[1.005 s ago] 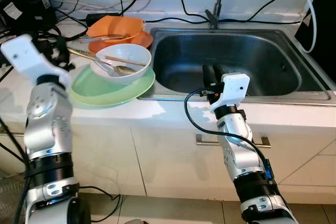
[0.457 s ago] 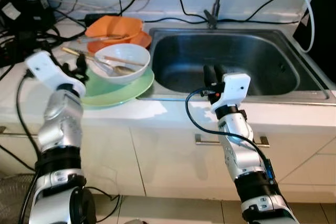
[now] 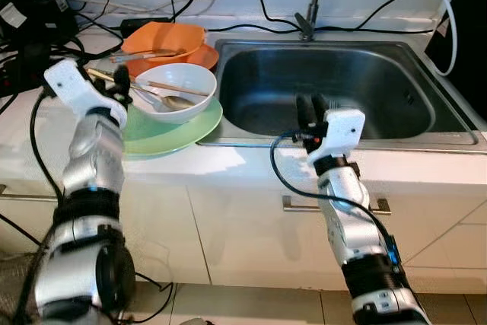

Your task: Kitchen organization

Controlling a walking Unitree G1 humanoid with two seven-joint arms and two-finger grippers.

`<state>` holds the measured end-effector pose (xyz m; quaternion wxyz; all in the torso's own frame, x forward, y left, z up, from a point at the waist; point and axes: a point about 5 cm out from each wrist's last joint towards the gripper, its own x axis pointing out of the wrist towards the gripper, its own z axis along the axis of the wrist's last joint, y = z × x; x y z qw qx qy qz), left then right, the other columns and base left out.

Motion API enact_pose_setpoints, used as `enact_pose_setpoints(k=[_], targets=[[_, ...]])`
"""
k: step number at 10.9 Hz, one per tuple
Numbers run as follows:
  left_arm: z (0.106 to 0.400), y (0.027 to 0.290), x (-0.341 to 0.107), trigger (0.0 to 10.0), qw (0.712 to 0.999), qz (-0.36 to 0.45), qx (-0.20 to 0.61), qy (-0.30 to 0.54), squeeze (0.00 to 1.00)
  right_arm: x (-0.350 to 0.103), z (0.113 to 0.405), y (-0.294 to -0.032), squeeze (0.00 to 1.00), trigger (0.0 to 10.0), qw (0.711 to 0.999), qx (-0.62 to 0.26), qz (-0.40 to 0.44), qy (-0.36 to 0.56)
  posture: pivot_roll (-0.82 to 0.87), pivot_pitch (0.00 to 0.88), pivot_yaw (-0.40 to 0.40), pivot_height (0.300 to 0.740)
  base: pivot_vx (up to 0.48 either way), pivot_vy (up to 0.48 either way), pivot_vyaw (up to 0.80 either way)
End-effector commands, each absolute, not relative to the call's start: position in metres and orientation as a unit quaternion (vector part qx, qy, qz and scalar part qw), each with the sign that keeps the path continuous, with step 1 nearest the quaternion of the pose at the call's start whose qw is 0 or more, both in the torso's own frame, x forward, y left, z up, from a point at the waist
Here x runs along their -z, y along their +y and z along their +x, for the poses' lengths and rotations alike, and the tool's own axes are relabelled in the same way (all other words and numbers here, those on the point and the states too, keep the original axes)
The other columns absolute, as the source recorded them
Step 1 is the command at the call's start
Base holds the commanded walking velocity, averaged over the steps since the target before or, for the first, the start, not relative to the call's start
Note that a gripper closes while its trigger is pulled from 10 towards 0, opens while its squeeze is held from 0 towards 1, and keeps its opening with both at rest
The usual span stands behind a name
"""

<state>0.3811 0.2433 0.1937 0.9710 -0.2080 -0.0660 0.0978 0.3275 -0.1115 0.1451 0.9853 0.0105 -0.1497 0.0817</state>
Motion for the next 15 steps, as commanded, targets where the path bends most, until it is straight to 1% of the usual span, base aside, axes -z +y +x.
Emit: enact_pose_setpoints(k=[1,3,4,5,15], targets=[[0.384,0.245,-0.2,10.0,0.972,-0.203,-0.096,-0.075,0.0,-0.147,0.326,-0.112,0.0,10.0,0.985,-0.081,0.007,-0.152,0.09,0.0,0.03,0.74,0.0,0.0,0.0],[0.389,0.242,-0.202,10.0,0.972,-0.202,-0.094,-0.078,0.0,-0.146,0.323,-0.117,0.0,10.0,0.986,-0.077,0.004,-0.149,0.07,0.0,0.031,0.74,0.0,0.0,0.0],[0.391,0.239,-0.201,4.2,0.971,-0.204,-0.096,-0.077,0.0,-0.146,0.322,-0.118,0.0,10.0,0.986,-0.076,0.003,-0.148,0.07,0.0,0.03,0.74,0.0,0.0,0.0],[0.392,0.237,-0.2,0.0,0.971,-0.205,-0.095,-0.077,0.0,-0.145,0.321,-0.119,0.0,10.0,0.987,-0.074,0.002,-0.145,0.06,0.0,0.029,0.74,0.0,0.0,0.0],[0.393,0.237,-0.197,0.0,0.967,-0.214,-0.105,-0.086,0.0,-0.145,0.322,-0.12,0.0,10.0,0.988,-0.076,-0.002,-0.134,0.06,0.0,0.019,0.74,0.0,0.0,0.0]])
